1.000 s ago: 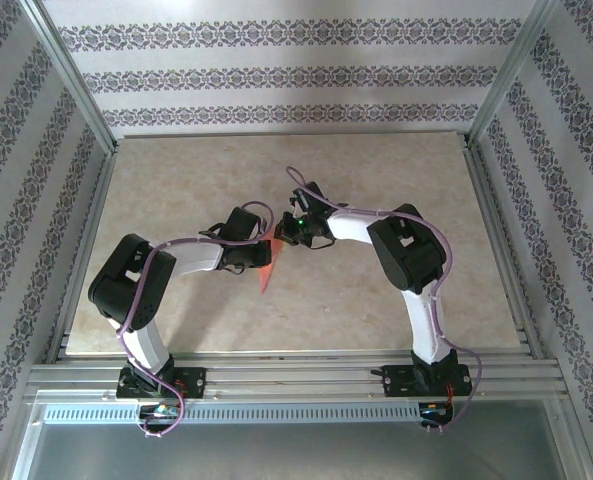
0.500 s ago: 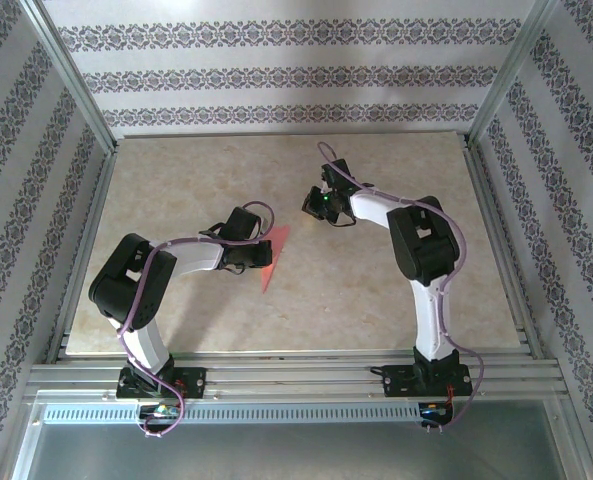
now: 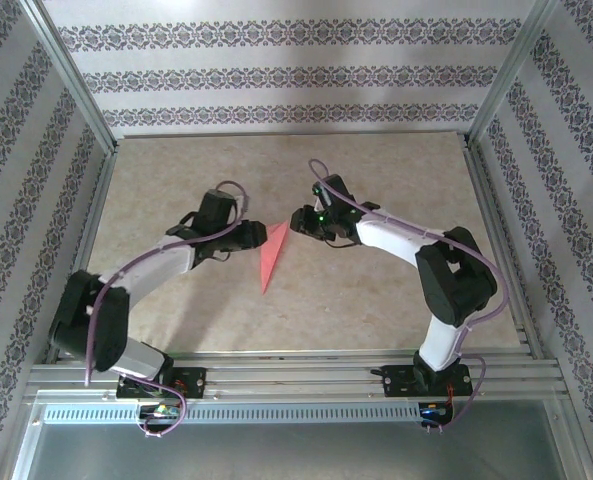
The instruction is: Fold a paper plane with a square sheet of paper (pick it up from the middle)
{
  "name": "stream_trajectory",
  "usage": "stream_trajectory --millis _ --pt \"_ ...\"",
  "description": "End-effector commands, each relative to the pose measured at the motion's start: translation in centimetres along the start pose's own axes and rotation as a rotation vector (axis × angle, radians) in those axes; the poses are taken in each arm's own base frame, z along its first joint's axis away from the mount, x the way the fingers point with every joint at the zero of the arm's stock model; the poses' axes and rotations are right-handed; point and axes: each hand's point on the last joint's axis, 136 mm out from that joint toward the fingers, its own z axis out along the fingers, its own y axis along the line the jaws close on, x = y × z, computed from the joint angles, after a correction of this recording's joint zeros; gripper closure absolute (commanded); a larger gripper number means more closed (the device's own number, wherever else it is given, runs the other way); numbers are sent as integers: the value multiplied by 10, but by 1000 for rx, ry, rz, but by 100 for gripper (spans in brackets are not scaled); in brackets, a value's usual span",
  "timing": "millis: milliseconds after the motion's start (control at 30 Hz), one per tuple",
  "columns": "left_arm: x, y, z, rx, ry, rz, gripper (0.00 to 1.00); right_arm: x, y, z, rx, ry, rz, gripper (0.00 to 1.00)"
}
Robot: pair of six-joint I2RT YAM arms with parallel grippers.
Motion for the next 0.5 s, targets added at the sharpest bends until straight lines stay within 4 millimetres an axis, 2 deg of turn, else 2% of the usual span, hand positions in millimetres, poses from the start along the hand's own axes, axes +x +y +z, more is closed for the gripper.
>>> stream_trajectory --millis 0,100,267,367,467 --pt "12 39 -18 -102 2 -72 50 0 3 -15 34 -63 23 55" --pt "10 63 -36 -156 -45 -100 40 13 13 -16 101 -69 -51 49" --pt "12 109 -62 -291 -125 -142 19 35 18 -4 287 -77 -166 39" --pt "16 135 -75 -377 -164 -183 9 38 26 2 379 -99 -238 34" --pt "14 147 -83 -419 -209 -228 3 41 31 12 449 -89 -270 33"
